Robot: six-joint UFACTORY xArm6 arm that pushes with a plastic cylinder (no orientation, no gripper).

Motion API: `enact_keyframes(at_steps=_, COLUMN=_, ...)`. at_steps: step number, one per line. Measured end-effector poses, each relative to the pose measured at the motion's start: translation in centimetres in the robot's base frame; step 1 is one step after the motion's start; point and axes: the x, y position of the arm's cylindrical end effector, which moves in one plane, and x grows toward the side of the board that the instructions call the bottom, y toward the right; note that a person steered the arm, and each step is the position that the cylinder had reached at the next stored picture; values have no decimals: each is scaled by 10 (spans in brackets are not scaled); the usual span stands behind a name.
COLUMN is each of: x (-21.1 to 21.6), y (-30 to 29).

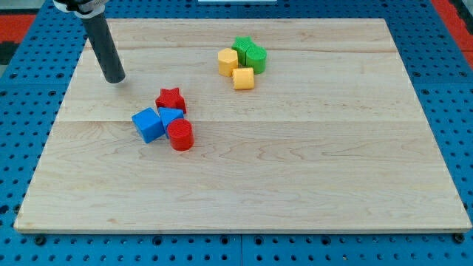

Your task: Separate the red star with blue triangle

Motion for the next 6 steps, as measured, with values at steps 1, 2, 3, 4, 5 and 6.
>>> enact_keyframes(at_steps=1, x=9, y=48)
enact_keyframes(at_steps=2, x=39, y=66)
enact_keyframes(at_steps=3, x=55, y=89)
enact_keyframes(at_steps=4, x=58, y=103)
enact_keyframes(at_steps=5, x=58, y=118)
enact_keyframes(at_steps=6, x=68, y=130)
